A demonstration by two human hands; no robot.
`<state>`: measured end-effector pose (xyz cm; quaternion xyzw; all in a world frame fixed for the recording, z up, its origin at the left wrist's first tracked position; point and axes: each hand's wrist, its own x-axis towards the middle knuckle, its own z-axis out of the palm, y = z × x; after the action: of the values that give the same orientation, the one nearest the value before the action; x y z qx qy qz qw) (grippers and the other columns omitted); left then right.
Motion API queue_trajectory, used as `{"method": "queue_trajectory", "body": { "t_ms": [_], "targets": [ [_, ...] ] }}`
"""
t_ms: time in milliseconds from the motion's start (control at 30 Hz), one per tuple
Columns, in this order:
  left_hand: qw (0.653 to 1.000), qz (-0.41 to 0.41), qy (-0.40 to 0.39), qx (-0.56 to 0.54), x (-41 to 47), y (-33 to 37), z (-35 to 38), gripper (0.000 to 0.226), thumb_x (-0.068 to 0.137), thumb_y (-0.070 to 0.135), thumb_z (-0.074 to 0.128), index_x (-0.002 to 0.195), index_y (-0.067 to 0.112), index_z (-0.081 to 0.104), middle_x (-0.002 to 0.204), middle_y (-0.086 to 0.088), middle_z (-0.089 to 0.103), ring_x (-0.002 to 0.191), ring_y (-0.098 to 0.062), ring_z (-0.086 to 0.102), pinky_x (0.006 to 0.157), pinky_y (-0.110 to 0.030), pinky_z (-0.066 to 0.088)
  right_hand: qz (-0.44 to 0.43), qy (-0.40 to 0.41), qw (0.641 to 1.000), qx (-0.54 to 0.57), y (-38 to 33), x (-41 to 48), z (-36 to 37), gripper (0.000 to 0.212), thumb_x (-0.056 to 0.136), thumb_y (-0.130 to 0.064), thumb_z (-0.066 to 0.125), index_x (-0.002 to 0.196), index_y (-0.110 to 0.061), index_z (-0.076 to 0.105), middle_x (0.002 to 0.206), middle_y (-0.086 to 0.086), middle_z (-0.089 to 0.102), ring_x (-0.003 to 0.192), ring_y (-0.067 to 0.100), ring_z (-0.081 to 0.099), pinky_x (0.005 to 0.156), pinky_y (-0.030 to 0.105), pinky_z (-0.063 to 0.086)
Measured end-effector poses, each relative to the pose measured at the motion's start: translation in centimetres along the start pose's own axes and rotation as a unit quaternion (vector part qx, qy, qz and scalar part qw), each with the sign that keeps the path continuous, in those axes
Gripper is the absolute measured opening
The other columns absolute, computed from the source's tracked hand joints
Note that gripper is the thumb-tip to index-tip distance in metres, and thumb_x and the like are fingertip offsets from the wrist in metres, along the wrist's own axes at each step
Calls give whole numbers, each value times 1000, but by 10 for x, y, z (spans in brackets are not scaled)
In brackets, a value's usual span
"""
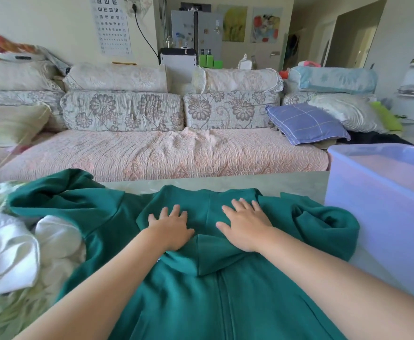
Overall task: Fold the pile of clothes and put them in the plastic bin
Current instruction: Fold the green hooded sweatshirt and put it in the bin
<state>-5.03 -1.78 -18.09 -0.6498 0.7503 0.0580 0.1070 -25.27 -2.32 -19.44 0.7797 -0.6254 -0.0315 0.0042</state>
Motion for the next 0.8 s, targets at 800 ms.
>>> {"method": "queue_trajectory", "body": {
  "t_ms": [800],
  "targets": [
    [950,229,127,-168,-40,186,-28,60,99,35,47,154,29,24,161,4,23,147,-16,18,116,-38,27,145,-31,989,3,161,-130,-2,73,89,-5,49,155,-11,21,138,12,51,126,34,48,104,39,42]
  ]
}}
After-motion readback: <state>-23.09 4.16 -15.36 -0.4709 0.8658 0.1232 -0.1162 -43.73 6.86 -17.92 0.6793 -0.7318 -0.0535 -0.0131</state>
